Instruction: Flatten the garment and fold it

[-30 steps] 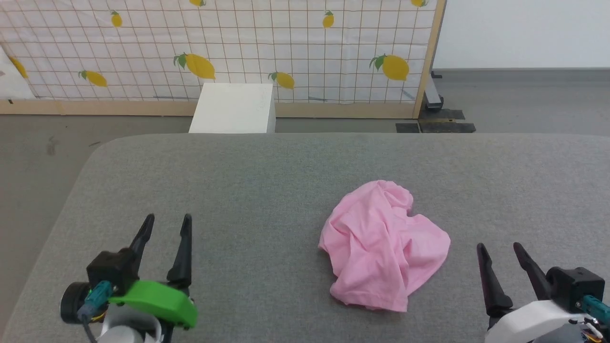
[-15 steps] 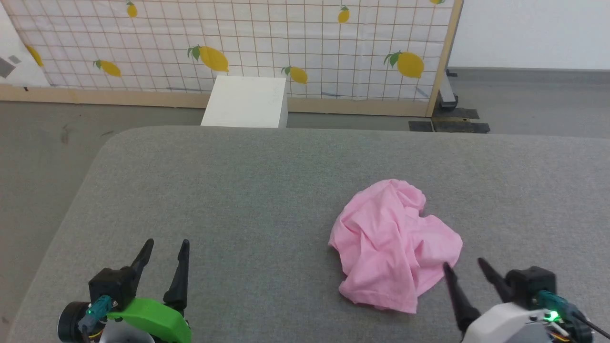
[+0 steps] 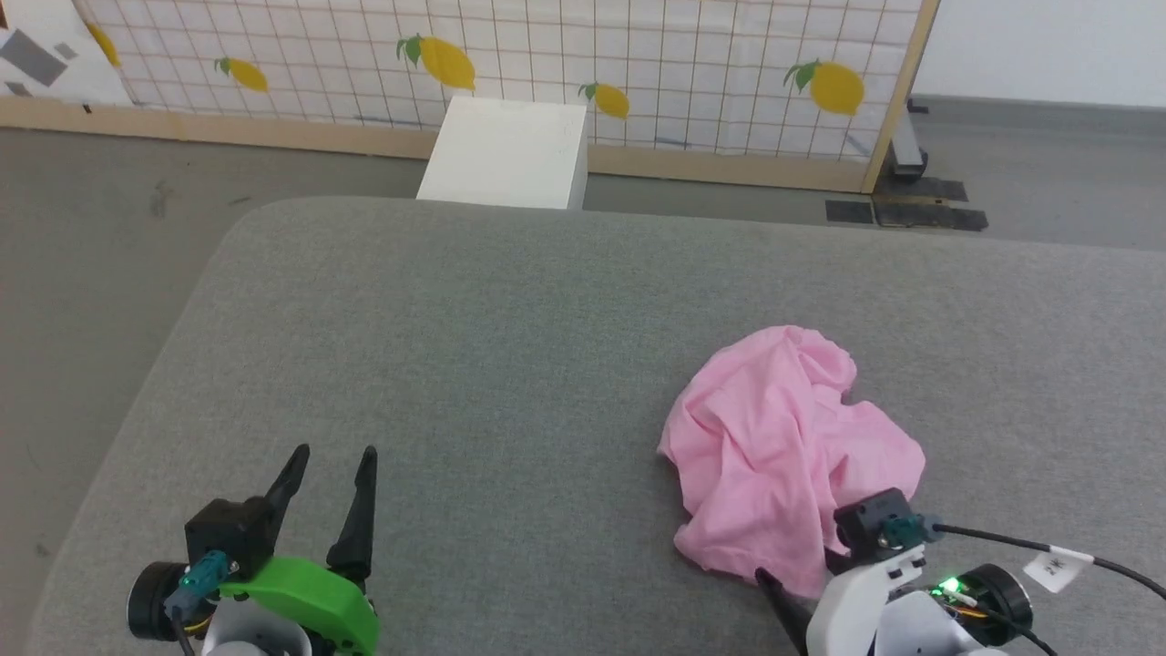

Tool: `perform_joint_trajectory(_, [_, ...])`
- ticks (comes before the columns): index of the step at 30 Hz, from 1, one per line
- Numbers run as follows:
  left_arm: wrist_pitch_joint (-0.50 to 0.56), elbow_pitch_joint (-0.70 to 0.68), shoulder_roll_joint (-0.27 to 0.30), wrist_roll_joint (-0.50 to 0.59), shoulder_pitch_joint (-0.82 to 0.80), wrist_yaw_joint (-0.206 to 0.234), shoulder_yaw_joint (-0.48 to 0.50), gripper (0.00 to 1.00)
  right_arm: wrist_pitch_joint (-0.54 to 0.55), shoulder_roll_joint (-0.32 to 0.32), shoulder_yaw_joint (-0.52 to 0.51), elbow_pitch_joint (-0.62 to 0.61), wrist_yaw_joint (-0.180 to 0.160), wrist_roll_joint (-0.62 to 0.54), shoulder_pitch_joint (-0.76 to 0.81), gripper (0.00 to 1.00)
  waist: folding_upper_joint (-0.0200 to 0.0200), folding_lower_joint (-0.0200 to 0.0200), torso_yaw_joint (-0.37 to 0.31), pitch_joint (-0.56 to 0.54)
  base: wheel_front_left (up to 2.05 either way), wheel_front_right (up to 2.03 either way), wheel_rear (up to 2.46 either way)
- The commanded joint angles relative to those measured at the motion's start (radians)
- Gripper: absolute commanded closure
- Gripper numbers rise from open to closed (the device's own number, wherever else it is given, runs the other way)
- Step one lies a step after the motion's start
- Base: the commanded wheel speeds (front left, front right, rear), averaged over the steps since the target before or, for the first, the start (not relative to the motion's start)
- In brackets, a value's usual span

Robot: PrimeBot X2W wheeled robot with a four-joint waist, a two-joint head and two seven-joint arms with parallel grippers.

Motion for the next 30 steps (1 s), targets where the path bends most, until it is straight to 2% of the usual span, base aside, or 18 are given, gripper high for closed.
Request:
perform_joint_trajectory(1, [-0.003, 0.004, -0.006, -0.005, -0.021, -0.005, 0.000, 0.00, 0.009, -0.009, 0.011, 0.019, -0.001, 0.009, -0.022, 0.00, 0.0073, 0.0000, 0.005, 0.012, 0.00, 0.00, 0.00])
perform_joint_trajectory(3, [-0.005, 0.009, -0.009, -0.005, -0.025, -0.007, 0.000, 0.00, 0.025, -0.013, 0.024, 0.051, -0.001, 0.022, -0.039, 0.00, 0.0073, 0.0000, 0.003, 0.020, 0.00, 0.00, 0.00])
perform_joint_trajectory(4, [-0.005, 0.011, -0.011, -0.004, -0.028, -0.008, 0.000, 0.00, 0.024, -0.017, 0.026, 0.064, -0.001, 0.023, -0.052, 0.15, 0.0073, 0.0000, 0.003, 0.024, 0.00, 0.00, 0.00])
perform_joint_trajectory(5, [-0.006, 0.013, -0.013, -0.004, -0.031, -0.009, 0.000, 0.00, 0.018, -0.015, 0.024, 0.073, -0.001, 0.032, -0.061, 0.64, 0.0073, 0.0000, 0.002, 0.027, 0.00, 0.00, 0.00])
perform_joint_trajectory(6, [-0.007, 0.015, -0.015, -0.003, -0.033, -0.010, 0.000, 0.00, 0.017, -0.017, 0.029, 0.086, -0.001, 0.038, -0.071, 1.00, 0.0073, 0.0000, 0.001, 0.029, 0.00, 0.00, 0.00])
perform_joint_trajectory(13, [-0.010, 0.028, -0.025, 0.004, -0.040, -0.014, 0.005, 0.00, -0.043, -0.038, 0.022, 0.044, -0.001, 0.032, -0.120, 1.00, 0.0073, 0.0000, -0.009, 0.028, 0.00, 0.00, 0.00])
perform_joint_trajectory(19, [-0.012, 0.027, -0.026, 0.009, -0.029, -0.008, 0.015, 0.00, -0.062, -0.042, -0.081, -0.102, -0.001, -0.014, -0.116, 1.00, 0.0073, 0.0000, -0.030, 0.008, 0.00, 0.00, 0.00])
perform_joint_trajectory(24, [-0.012, 0.023, -0.026, 0.009, -0.018, -0.006, 0.020, 0.00, -0.041, -0.034, -0.278, -0.194, -0.001, -0.058, -0.096, 1.00, 0.0073, 0.0000, -0.054, 0.006, 0.00, 0.00, 0.00])
perform_joint_trajectory(30, [-0.013, 0.025, -0.029, 0.007, -0.016, -0.006, 0.017, 0.00, 0.024, -0.011, -0.513, -0.181, -0.001, -0.061, -0.020, 1.00, 0.0073, 0.0000, -0.071, 0.007, 0.00, 0.00, 0.00])
